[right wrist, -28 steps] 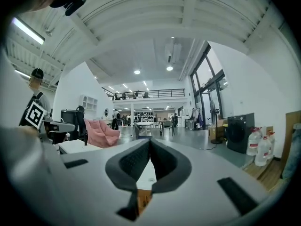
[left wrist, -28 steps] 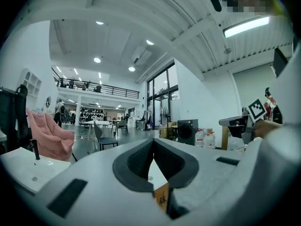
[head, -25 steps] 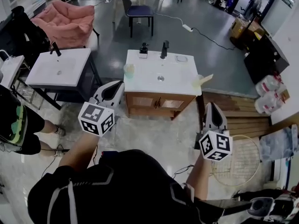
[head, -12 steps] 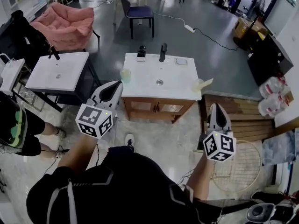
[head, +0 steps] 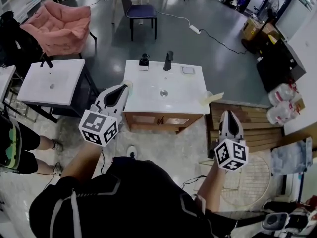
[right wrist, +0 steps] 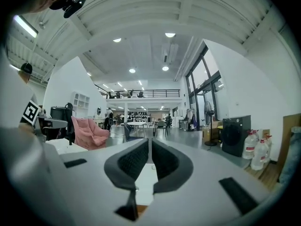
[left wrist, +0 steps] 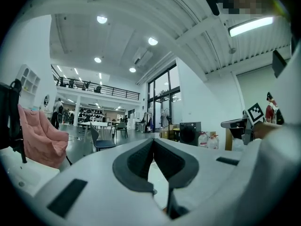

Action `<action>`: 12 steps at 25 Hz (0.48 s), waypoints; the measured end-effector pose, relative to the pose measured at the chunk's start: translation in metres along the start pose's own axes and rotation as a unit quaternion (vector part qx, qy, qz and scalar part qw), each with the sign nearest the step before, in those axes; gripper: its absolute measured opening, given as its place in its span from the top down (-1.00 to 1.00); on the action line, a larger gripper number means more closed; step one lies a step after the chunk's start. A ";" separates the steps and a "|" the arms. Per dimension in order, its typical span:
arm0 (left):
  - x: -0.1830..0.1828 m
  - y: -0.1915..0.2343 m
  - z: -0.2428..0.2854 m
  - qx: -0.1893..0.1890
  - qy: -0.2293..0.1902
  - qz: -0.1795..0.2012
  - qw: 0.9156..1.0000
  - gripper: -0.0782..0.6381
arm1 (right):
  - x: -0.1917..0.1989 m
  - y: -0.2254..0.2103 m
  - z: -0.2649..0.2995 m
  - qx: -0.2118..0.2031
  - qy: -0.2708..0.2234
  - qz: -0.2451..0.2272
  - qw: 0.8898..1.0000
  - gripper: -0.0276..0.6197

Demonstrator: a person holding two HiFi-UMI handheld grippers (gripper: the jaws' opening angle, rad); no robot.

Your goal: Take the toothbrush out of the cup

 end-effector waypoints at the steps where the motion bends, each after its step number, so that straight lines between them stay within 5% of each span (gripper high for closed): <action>1: 0.000 0.005 0.005 0.000 0.000 0.000 1.000 0.77 | 0.002 -0.001 0.006 0.003 0.003 0.000 1.000 0.82; 12: 0.009 0.057 0.048 0.006 -0.007 -0.008 1.000 0.77 | 0.022 -0.012 0.065 0.047 0.021 -0.006 0.999 0.70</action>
Point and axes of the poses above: the fingertips, and each gripper's own axes: z forward along the fingers, y to its left, x out of its underside, the point moved 6 cm from there along -z, backward along the fingers, and after that the axes turned 7 degrees about -y, right-handed, at the moved point
